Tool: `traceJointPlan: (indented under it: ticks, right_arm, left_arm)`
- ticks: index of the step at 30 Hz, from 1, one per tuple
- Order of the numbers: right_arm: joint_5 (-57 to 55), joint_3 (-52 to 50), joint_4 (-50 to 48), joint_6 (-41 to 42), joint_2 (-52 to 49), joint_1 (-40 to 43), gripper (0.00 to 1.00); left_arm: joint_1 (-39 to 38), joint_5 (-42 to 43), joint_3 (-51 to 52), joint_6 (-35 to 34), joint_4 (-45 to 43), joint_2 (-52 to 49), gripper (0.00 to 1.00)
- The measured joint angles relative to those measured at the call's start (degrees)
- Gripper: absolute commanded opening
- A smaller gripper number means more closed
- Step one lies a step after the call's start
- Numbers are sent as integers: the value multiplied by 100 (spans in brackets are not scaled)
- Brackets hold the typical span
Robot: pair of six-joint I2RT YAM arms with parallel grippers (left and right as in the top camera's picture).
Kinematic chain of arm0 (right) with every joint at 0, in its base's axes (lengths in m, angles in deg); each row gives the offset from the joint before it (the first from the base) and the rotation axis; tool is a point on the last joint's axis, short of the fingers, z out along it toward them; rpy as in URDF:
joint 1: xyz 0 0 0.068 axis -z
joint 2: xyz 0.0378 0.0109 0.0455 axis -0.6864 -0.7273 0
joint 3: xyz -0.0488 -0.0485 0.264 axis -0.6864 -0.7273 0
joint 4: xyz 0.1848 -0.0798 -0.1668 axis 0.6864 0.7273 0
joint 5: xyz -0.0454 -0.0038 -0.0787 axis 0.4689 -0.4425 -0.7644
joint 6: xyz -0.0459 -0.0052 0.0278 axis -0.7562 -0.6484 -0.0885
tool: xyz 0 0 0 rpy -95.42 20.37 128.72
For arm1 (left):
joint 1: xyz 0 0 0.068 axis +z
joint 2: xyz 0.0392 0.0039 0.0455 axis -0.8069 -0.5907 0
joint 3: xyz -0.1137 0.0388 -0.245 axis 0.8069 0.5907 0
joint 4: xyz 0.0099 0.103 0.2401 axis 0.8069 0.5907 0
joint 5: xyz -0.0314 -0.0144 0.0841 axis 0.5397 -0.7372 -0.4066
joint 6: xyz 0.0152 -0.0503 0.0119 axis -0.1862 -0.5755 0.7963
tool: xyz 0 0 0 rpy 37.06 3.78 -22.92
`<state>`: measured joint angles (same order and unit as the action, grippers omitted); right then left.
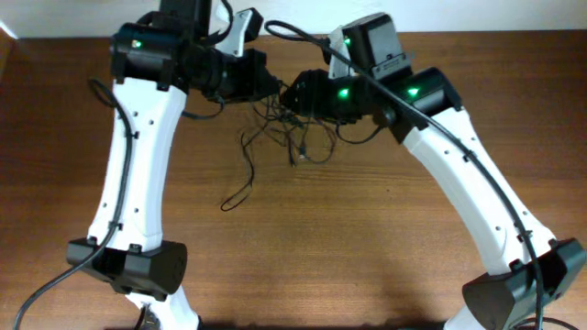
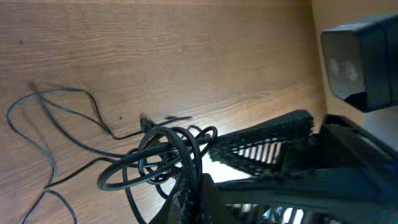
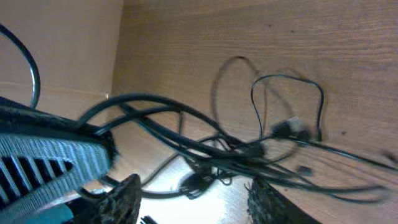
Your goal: Untangle cables
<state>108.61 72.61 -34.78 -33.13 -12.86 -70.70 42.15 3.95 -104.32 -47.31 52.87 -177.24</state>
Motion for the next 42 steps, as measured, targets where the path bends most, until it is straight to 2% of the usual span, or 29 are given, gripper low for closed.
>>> traceJointPlan:
  ticks: [4, 7, 9, 10, 11, 15, 18, 20, 23, 26, 29, 32, 34, 37, 40, 42]
  right_arm:
    - [-190, 0, -221, 389, -133, -2, 35]
    - [-227, 0, -393, 483, -407, -2, 29]
    - [-227, -4, -621, 503, -516, -2, 17]
    - [-232, -4, -719, 522, -538, -2, 7]
    - [-232, -4, -776, 520, -562, -2, 4]
    - [-299, -4, -750, 306, -579, 11, 4]
    - [-315, -11, -560, -46, -472, 140, 4]
    - [-289, -28, -448, -221, -15, 415, 4]
    - [417, -28, -398, -372, 769, 966, 4]
    - [1189, -50, -361, -444, 907, 1322, 4]
    - [1775, -50, -363, -459, 1117, 2031, 4]
    - [2229, -74, 299, -590, 1329, 2815, 4]
    - [1464, -37, 1333, -973, 1429, 3530, 4]
    - [-170, -11, 2511, -1410, 1482, 3659, 4]
    - [-745, -13, 2828, -1840, 1480, 3615, 4]
    - [-693, -13, 2817, -2166, 1458, 3388, 8]
  left_arm:
    - [-35, -39, 0, -186, -92, -4, 0]
    - [-35, -48, 0, -273, -96, -4, 0]
    - [-37, -50, 0, -310, -107, -4, 0]
    - [-42, -46, 0, -313, -107, -4, 0]
    - [-50, -35, 0, -326, -109, -4, 0]
    - [-74, -302, 0, -328, -48, -4, 0]
    - [-107, -1121, 0, -330, 55, -4, 0]
    - [-118, -1639, 0, -330, 107, -52, 0]
    - [-125, -1987, -50, -334, 177, -459, 0]
    - [-214, -1982, -59, -352, 221, -898, 0]
    - [-162, -2581, -59, -350, 407, -1307, 0]
    - [-269, -3082, -92, -350, 476, -1377, 0]
    - [-168, -3993, -85, -350, 584, -1414, 0]
    - [98, -4597, -83, -348, 743, -1421, 0]
    - [223, -4450, -83, 0, 787, -1421, 0]
    - [201, -3665, -83, 664, 772, -1421, 0]
